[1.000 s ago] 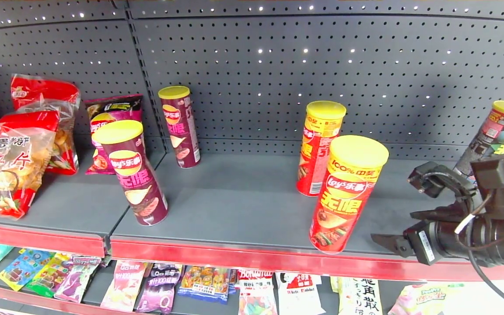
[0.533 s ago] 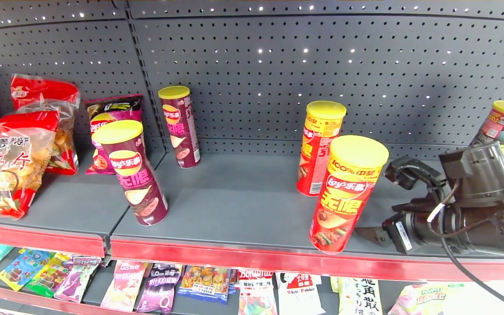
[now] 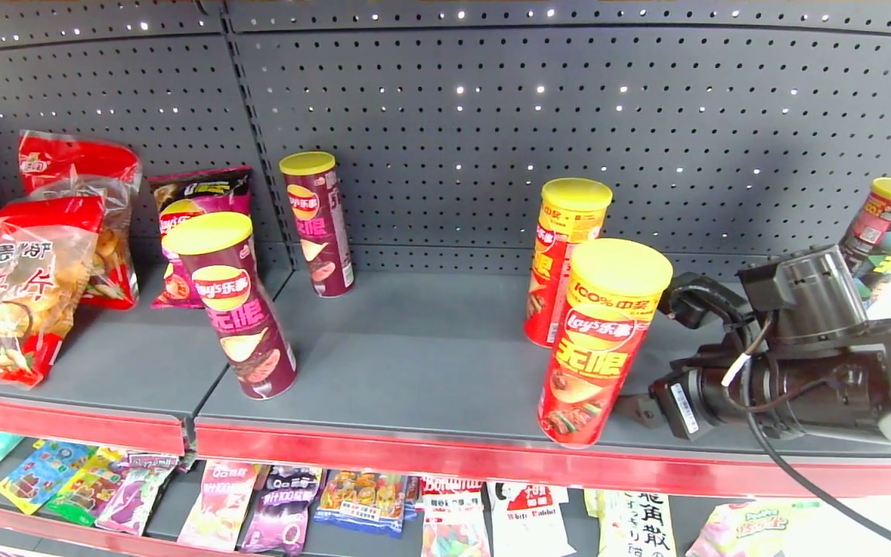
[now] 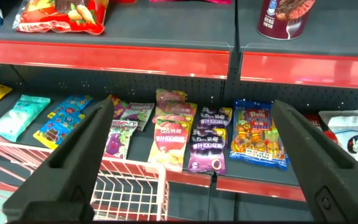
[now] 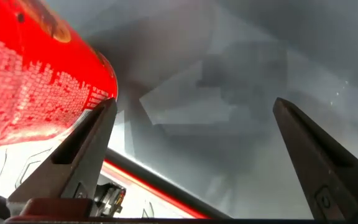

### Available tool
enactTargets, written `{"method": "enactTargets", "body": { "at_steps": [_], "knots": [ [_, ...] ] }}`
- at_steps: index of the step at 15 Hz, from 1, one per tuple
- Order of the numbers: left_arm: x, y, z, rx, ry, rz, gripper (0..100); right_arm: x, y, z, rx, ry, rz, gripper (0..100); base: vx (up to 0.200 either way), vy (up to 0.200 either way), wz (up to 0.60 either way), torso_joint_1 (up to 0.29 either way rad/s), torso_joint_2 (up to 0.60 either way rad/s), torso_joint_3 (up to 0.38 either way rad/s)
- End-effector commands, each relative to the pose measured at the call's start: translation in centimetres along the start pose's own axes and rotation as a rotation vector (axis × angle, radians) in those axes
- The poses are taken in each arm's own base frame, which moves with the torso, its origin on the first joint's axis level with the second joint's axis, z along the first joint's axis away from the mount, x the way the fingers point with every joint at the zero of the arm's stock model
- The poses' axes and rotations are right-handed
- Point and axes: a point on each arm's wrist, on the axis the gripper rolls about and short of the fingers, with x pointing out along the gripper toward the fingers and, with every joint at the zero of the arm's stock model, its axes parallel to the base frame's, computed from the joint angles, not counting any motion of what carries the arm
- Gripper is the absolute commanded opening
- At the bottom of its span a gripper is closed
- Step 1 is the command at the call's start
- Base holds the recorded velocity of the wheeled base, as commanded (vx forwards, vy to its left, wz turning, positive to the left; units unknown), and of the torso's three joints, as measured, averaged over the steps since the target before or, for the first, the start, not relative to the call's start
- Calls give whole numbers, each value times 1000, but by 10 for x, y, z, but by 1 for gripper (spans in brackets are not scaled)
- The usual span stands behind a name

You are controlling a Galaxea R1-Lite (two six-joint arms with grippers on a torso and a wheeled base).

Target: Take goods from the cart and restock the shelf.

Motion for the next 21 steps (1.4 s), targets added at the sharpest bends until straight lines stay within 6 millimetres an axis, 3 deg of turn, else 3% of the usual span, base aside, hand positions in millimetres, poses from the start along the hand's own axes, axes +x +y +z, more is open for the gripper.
{"method": "enactTargets", "body": {
  "at_steps": [1,8,14,21],
  "knots": [
    [0,0,0,1,2,0,100,3,2,3,-4,-1,5,100,0,0,0,0,0,0],
    [0,0,0,0,2,0,100,2,3,-3,-8,14,7,100,0,0,0,0,0,0],
    [0,0,0,1,2,0,100,-25,7,-23,-23,-11,63,100,0,0,0,0,0,0],
    [0,0,0,1,1,0,100,-34,17,-17,-45,-88,129,100,0,0,0,0,0,0]
  ]
}}
